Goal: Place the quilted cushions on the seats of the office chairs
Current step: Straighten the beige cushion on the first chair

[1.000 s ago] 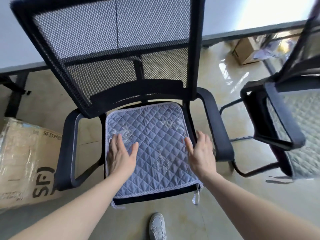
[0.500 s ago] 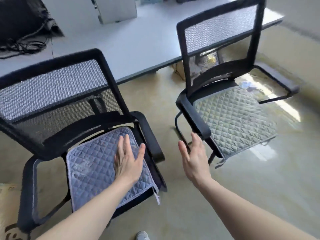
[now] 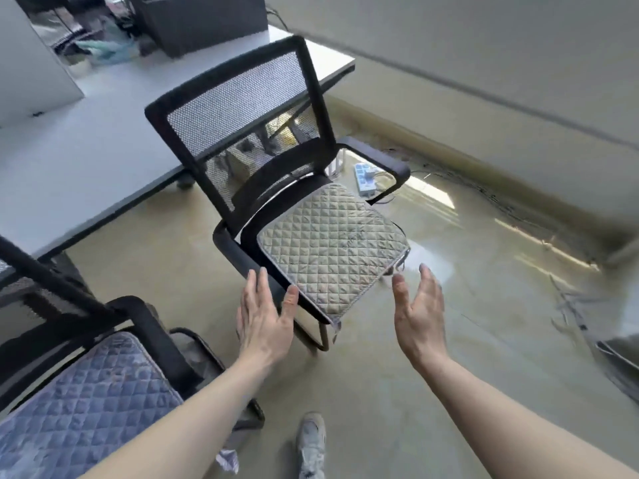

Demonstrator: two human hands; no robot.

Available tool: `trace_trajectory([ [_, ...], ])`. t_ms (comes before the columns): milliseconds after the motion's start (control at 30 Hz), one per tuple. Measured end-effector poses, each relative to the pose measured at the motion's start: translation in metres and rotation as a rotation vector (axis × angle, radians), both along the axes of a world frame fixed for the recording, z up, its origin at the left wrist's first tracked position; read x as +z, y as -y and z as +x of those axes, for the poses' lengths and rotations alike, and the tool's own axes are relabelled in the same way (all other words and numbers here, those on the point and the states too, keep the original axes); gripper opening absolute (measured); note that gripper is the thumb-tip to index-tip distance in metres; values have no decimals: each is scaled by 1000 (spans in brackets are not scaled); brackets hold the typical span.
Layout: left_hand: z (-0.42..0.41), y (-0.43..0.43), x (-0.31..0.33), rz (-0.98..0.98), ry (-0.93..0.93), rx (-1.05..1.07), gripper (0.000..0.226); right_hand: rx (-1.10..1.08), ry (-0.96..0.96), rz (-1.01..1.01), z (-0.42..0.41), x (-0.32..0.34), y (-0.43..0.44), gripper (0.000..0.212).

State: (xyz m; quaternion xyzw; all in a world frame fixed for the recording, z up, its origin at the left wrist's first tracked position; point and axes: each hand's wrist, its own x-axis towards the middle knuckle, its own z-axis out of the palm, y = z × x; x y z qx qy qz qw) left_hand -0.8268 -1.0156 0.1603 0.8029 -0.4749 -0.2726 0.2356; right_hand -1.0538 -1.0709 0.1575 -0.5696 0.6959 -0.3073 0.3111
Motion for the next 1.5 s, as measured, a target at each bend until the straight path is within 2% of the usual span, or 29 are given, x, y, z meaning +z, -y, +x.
trace_trajectory([
  [100, -24, 30, 4, -20, -19, -59, 89, -79, -22, 1, -33, 5, 15, 96],
  [333, -67, 116, 8, -19, -42, -159, 85, -230, -89, 25, -96, 10, 73, 83],
  [667, -74, 211, -6, 14, -81, -181, 81, -288, -95, 63, -95, -1, 165, 83],
  [1133, -93, 302, -18, 23, -117, -100, 81, -189, -98, 66, -102, -17, 274, 81],
  [1500, -131, 336, -53, 79, -127, 226, 87, 131, -87, 86, -97, -53, 372, 89],
])
